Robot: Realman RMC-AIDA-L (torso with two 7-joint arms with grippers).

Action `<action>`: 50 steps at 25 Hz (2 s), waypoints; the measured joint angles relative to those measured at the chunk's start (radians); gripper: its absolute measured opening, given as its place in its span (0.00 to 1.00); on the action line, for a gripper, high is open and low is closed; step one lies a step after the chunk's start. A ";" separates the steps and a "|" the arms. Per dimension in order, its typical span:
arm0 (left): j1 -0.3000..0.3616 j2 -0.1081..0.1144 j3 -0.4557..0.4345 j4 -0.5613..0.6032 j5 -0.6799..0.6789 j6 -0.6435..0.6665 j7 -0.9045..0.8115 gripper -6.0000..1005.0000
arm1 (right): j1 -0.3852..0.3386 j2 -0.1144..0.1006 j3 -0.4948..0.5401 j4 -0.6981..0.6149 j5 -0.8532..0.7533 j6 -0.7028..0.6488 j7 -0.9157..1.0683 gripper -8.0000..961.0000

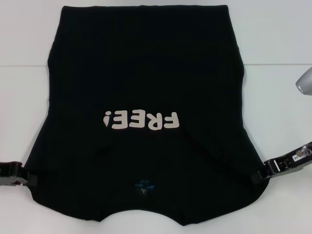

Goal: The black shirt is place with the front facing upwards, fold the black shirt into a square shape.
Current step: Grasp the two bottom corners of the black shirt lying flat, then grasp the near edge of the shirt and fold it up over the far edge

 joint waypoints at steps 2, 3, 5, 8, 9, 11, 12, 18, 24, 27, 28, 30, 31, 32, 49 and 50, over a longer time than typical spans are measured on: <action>-0.002 0.002 0.000 -0.004 0.000 0.002 0.000 0.03 | 0.000 -0.001 -0.001 0.000 0.000 -0.003 0.000 0.16; -0.003 0.005 0.000 -0.011 -0.002 0.005 0.001 0.03 | 0.000 -0.002 -0.001 -0.001 0.000 -0.005 -0.001 0.15; -0.010 0.020 0.000 -0.040 -0.010 0.017 0.006 0.04 | 0.001 -0.004 -0.001 -0.006 0.000 -0.009 -0.004 0.12; -0.020 0.040 0.000 -0.086 -0.023 0.037 0.021 0.04 | 0.005 -0.012 -0.001 -0.010 0.000 -0.026 -0.021 0.08; -0.022 0.046 0.000 -0.099 -0.026 0.047 0.028 0.05 | 0.006 -0.016 -0.001 -0.010 0.000 -0.038 -0.032 0.07; -0.028 0.058 0.000 -0.120 -0.028 0.092 0.049 0.05 | 0.009 -0.030 -0.001 -0.011 0.000 -0.077 -0.062 0.05; -0.031 0.065 0.000 -0.130 -0.028 0.119 0.064 0.05 | 0.009 -0.037 -0.001 -0.012 -0.001 -0.101 -0.079 0.05; -0.041 0.104 0.019 -0.214 -0.010 0.377 0.193 0.07 | -0.009 -0.066 -0.003 -0.013 -0.091 -0.340 -0.266 0.05; -0.040 0.090 0.126 -0.269 0.022 0.447 0.246 0.08 | -0.042 -0.022 0.005 -0.003 -0.198 -0.409 -0.367 0.05; -0.049 0.085 0.094 -0.262 -0.002 0.443 0.251 0.09 | -0.042 -0.017 0.061 0.000 -0.166 -0.386 -0.366 0.05; -0.056 0.088 0.066 -0.258 -0.016 0.440 0.249 0.09 | -0.040 -0.022 0.100 0.000 -0.146 -0.379 -0.362 0.05; -0.071 0.100 -0.011 -0.252 -0.034 0.429 0.237 0.09 | -0.034 -0.036 0.179 0.000 -0.116 -0.365 -0.344 0.05; -0.076 0.105 -0.038 -0.249 -0.039 0.423 0.231 0.09 | -0.030 -0.047 0.232 0.001 -0.100 -0.350 -0.323 0.05; -0.087 0.114 -0.099 -0.247 -0.046 0.403 0.214 0.10 | -0.028 -0.057 0.275 0.001 -0.084 -0.331 -0.302 0.05; -0.081 0.027 -0.378 -0.260 -0.332 -0.197 0.177 0.13 | -0.100 -0.030 0.521 0.141 0.473 0.210 -0.407 0.05; -0.081 0.016 -0.379 -0.260 -0.345 -0.231 0.189 0.14 | -0.099 -0.020 0.519 0.143 0.488 0.236 -0.430 0.05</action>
